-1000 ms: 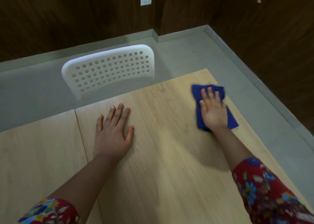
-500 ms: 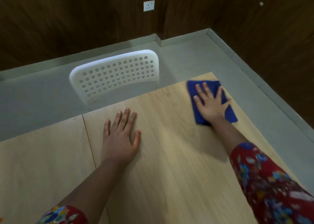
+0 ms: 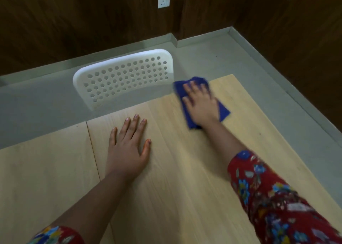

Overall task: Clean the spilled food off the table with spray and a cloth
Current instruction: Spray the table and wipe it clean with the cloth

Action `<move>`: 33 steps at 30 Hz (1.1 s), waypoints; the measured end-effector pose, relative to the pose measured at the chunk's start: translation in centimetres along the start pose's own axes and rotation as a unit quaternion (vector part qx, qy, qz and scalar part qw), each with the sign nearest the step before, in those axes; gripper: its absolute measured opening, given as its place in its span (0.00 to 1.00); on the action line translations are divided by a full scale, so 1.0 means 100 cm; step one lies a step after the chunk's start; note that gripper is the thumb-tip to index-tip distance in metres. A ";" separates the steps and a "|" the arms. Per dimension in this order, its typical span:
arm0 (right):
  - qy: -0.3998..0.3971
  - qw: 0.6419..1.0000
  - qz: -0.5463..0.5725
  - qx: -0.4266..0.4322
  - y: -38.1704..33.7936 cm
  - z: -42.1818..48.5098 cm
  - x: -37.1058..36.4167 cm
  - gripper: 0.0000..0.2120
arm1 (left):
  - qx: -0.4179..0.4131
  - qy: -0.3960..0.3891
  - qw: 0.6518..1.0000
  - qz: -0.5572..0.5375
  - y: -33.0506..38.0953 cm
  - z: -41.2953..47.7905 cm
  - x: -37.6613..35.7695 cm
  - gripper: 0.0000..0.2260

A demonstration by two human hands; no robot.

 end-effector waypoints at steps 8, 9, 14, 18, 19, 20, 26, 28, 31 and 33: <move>-0.057 0.977 0.036 -0.204 0.111 0.028 -0.003 0.27 | -0.011 -0.003 1.000 -0.011 -0.001 0.002 0.000 0.30; -0.053 0.975 0.037 -0.211 0.109 0.019 -0.003 0.28 | -0.022 -0.003 0.999 -0.022 0.001 0.002 0.002 0.30; -0.046 0.958 0.028 -0.281 0.143 -0.092 0.001 0.27 | -0.105 0.011 0.992 -0.065 0.019 -0.006 0.012 0.31; -0.051 0.935 0.050 -0.347 0.172 -0.191 -0.009 0.27 | -0.122 0.032 0.991 -0.049 0.012 -0.005 0.015 0.30; -0.047 0.923 0.051 -0.379 0.181 -0.227 -0.011 0.27 | -0.131 0.027 0.990 -0.039 0.013 -0.010 0.017 0.29; -0.049 0.907 0.050 -0.414 0.194 -0.277 -0.003 0.27 | -0.147 0.017 0.989 -0.033 0.024 -0.020 0.015 0.29; -0.068 0.843 0.062 -0.530 0.240 -0.430 -0.005 0.27 | -0.171 -0.043 0.983 -0.051 0.070 -0.094 -0.012 0.26; -0.066 0.845 0.067 -0.526 0.223 -0.436 -0.004 0.27 | -0.203 -0.063 0.977 -0.027 0.070 -0.121 -0.016 0.27; -0.056 0.900 0.038 -0.430 0.149 -0.436 -0.004 0.27 | -0.203 -0.049 0.978 -0.007 0.049 -0.143 -0.002 0.26; -0.056 0.952 0.010 -0.301 0.066 -0.450 -0.004 0.27 | -0.166 -0.034 0.986 -0.005 0.021 -0.153 0.010 0.26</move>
Point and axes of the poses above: each hand's wrist, its own z-axis towards the middle knuckle, its own x-axis out of the back of the hand, y = z × x, the point moved 7 cm from there along z, towards the middle knuckle, and after that the axes turned 7 degrees about -z, right-handed, at the moved point
